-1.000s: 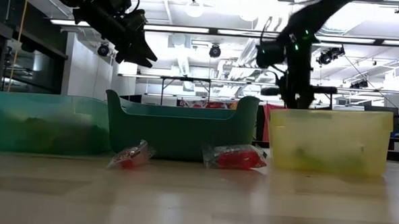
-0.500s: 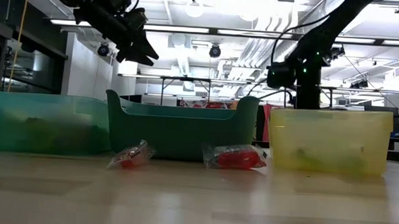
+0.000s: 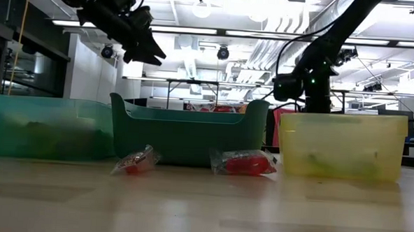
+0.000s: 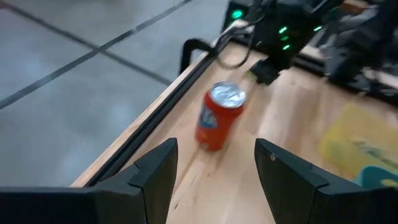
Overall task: Sort candy
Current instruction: Put the green gummy into the yellow bin, then put the red gummy into the yellow bin
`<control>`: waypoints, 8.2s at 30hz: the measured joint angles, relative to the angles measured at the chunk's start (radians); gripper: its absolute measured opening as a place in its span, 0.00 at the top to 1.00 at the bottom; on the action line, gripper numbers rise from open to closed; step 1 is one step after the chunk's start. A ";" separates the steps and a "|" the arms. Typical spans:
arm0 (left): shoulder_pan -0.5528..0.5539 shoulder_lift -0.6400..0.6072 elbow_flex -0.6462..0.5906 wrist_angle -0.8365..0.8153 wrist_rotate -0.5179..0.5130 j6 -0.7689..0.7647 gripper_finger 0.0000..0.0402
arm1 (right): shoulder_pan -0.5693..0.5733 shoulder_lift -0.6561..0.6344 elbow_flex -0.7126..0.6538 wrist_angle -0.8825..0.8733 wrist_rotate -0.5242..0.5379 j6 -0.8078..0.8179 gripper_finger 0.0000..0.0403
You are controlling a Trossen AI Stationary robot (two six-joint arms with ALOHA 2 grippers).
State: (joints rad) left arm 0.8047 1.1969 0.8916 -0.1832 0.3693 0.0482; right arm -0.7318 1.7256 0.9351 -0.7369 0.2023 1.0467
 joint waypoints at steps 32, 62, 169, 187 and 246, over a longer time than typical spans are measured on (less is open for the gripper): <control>-0.830 0.000 -0.001 0.297 -0.498 -0.651 0.50 | 0.917 -0.652 0.032 -0.194 -0.006 -0.226 0.99; -1.087 -0.253 0.000 0.088 -0.659 -0.593 0.50 | 0.950 -0.447 0.032 0.089 -0.159 -0.138 0.40; -1.023 0.468 0.045 0.692 -0.601 -0.220 1.00 | 0.937 -0.599 0.034 0.732 -0.085 -0.340 0.40; -0.995 0.833 0.437 0.500 -0.626 -0.120 0.64 | 0.935 -0.600 0.034 0.765 -0.027 -0.388 0.40; -0.995 -0.249 -0.205 0.401 -0.952 -0.254 0.58 | 1.188 0.056 0.641 -0.053 -0.105 -0.619 0.40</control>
State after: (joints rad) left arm -0.1898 0.9482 0.6865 0.2174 -0.5828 -0.2058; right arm 0.4564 1.7813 1.5760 -0.7898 0.0977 0.4274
